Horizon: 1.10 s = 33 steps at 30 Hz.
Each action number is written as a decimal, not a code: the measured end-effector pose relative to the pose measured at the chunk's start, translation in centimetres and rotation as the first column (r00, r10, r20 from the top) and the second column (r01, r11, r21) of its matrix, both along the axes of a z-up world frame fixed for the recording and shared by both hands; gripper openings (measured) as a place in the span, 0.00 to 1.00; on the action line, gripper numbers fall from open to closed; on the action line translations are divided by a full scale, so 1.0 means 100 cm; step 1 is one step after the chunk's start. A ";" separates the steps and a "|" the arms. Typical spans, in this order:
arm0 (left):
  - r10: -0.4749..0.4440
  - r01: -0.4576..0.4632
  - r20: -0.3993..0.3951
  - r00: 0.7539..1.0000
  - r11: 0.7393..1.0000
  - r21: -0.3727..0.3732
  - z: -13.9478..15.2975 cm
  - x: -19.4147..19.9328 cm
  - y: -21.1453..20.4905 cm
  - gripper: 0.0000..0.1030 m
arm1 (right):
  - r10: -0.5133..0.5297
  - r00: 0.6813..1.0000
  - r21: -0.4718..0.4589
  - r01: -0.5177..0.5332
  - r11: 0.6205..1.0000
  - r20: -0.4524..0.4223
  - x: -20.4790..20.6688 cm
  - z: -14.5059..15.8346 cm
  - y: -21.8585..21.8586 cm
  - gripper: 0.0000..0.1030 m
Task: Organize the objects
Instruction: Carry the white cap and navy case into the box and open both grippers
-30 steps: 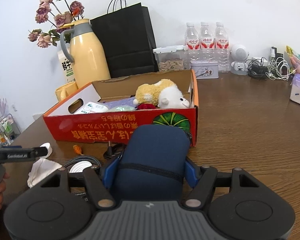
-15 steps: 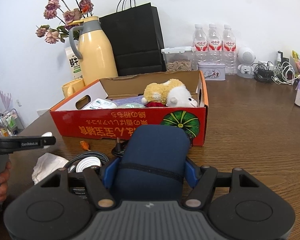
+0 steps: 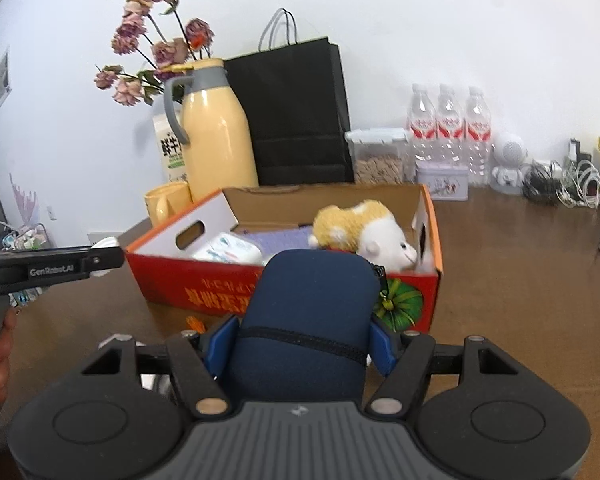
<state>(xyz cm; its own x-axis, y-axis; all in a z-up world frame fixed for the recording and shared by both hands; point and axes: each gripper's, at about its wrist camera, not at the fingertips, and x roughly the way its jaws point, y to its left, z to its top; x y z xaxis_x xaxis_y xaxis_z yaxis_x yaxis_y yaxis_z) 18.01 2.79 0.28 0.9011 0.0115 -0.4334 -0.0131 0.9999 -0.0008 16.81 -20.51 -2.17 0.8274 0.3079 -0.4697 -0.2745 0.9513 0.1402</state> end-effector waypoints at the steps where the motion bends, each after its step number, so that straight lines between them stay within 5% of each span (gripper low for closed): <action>1: -0.005 0.005 0.003 1.000 1.000 -0.001 0.002 0.002 -0.001 0.40 | 0.005 1.000 0.001 -0.005 1.000 0.006 0.002 0.003 0.002 0.65; 19: -0.009 0.014 0.078 0.997 0.998 -0.060 0.029 0.061 -0.017 0.40 | 0.070 0.994 -0.010 -0.070 0.998 0.088 0.088 0.041 0.046 0.64; 33: 0.063 -0.060 0.033 0.997 0.995 -0.083 0.010 0.137 -0.008 0.40 | 0.018 0.999 -0.010 -0.018 1.000 0.046 0.181 0.017 0.056 0.65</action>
